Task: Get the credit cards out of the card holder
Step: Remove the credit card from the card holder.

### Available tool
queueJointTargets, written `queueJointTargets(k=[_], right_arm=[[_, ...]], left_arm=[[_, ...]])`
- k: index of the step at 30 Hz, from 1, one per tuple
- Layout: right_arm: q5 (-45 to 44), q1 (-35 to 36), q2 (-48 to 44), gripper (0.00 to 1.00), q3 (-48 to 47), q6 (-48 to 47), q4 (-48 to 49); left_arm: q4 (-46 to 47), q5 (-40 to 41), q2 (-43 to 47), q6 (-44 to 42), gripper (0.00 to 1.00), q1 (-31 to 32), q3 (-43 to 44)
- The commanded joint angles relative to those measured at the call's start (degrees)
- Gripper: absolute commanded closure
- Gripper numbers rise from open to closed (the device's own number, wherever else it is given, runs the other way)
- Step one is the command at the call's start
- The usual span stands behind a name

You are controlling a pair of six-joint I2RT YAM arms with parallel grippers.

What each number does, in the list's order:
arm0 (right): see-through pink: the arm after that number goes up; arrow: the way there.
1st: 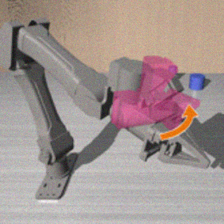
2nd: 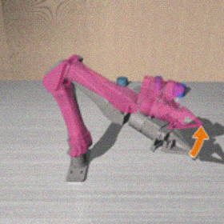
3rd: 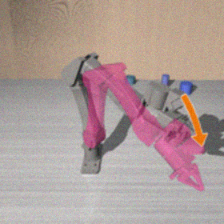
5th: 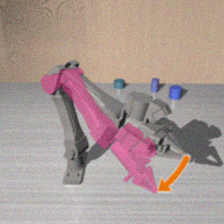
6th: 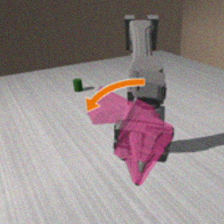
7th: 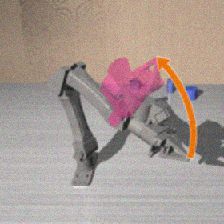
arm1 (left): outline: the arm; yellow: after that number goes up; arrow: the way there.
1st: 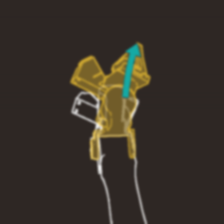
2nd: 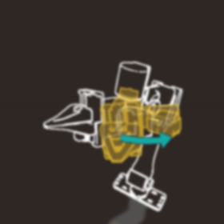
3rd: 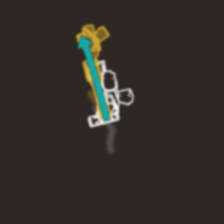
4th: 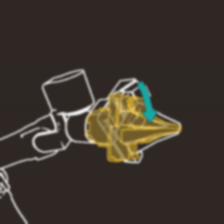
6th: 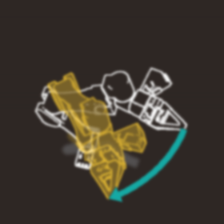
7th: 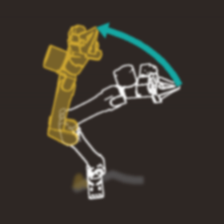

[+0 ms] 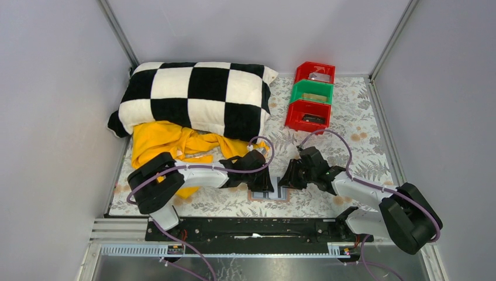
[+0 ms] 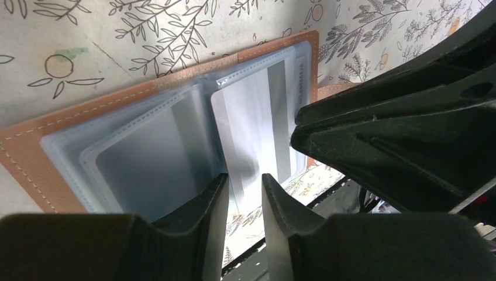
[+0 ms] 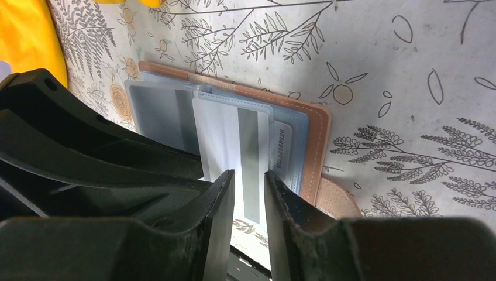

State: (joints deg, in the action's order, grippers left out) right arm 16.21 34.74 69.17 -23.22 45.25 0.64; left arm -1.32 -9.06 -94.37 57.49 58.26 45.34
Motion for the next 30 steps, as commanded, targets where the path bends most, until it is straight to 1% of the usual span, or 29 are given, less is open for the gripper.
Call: queueJointTargets(k=[1,4,7,13,17,30], right_arm=[[0.4,-0.2,0.7,0.68,1.2,0.5,1.6],[0.2,-0.3,0.6,0.68,1.7,0.6,1.8],[0.0,-0.3,0.6,0.68,2.0,0.6,1.8],[-0.5,-0.2,1.1,0.68,2.5,0.6,1.9],[-0.7,-0.2,1.3,0.68,3.1,0.9,2.3],[-2.2,-0.2,1.3,0.69,7.1,2.6,3.9]], left_arm=[[0.9,0.4,-0.9,0.2,0.68,0.1,0.3],[1.1,0.6,-0.8,0.6,0.70,0.1,-0.2],[2.7,0.7,-0.1,1.4,0.80,0.1,-1.2],[3.5,2.4,2.6,2.3,0.89,0.0,-2.6],[3.6,2.9,3.9,2.3,1.00,-0.1,-3.2],[3.4,0.7,5.0,0.7,1.00,-0.7,-4.9]])
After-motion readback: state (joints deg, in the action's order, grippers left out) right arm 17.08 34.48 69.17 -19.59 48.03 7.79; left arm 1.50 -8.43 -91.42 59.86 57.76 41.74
